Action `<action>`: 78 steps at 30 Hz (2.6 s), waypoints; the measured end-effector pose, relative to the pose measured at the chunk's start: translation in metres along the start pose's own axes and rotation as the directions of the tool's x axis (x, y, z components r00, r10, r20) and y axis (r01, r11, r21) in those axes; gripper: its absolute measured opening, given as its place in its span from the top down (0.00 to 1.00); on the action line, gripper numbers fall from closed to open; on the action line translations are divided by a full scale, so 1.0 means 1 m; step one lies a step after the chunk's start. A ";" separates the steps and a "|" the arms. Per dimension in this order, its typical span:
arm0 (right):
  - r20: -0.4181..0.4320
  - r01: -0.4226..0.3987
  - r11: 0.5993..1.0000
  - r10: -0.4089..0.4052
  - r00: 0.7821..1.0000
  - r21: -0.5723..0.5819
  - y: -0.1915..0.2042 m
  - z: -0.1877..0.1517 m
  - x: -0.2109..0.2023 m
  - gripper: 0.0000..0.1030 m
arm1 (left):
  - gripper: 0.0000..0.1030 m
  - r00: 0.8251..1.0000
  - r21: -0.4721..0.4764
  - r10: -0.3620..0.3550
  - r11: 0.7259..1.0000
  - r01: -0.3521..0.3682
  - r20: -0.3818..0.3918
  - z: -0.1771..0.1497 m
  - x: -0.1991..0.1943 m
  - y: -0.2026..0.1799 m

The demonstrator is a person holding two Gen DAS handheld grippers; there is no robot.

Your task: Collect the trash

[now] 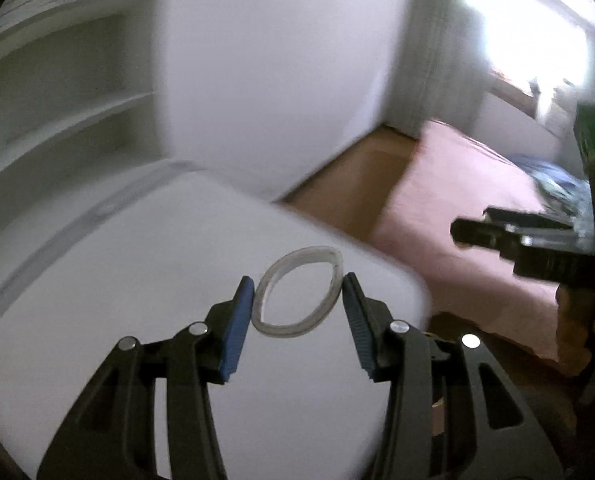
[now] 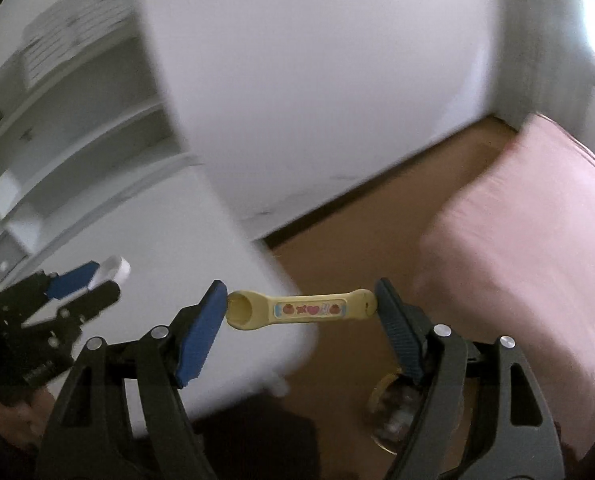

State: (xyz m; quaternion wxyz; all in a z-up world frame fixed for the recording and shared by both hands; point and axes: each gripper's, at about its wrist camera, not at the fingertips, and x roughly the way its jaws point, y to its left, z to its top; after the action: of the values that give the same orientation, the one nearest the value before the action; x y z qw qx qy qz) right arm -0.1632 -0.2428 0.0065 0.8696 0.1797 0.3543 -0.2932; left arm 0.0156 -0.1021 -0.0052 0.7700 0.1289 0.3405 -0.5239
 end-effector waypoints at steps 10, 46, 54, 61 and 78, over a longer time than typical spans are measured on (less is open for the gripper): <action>-0.058 0.159 0.953 -0.150 0.987 0.256 -0.157 -0.089 -0.022 0.28 | 0.56 0.972 0.150 -0.208 0.963 0.223 -0.108 -0.005 0.089 -0.144; -0.237 0.179 0.882 -0.079 0.968 0.436 -0.243 -0.156 0.028 0.18 | 0.31 0.898 0.224 -0.241 0.914 0.337 -0.369 -0.053 0.213 -0.234; -0.198 0.193 0.902 -0.123 0.973 0.387 -0.232 -0.131 0.020 0.11 | 0.11 0.943 0.214 -0.186 0.945 0.249 -0.277 -0.032 0.173 -0.205; -0.089 0.097 0.977 -0.081 0.993 0.188 -0.147 -0.061 0.029 0.10 | 0.07 0.993 0.103 -0.058 0.992 0.069 -0.108 0.001 0.076 -0.114; -0.114 -0.444 0.800 0.437 0.892 -0.405 0.238 -0.007 0.051 0.10 | 0.07 0.755 -0.455 0.645 0.640 -0.619 -0.119 -0.123 -0.193 0.142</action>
State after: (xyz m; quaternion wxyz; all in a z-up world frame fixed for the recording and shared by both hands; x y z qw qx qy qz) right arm 0.0147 -0.0774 -0.0103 0.9289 0.0677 0.3641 0.0014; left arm 0.0521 0.1646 0.0094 0.9201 0.0357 0.3688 -0.1270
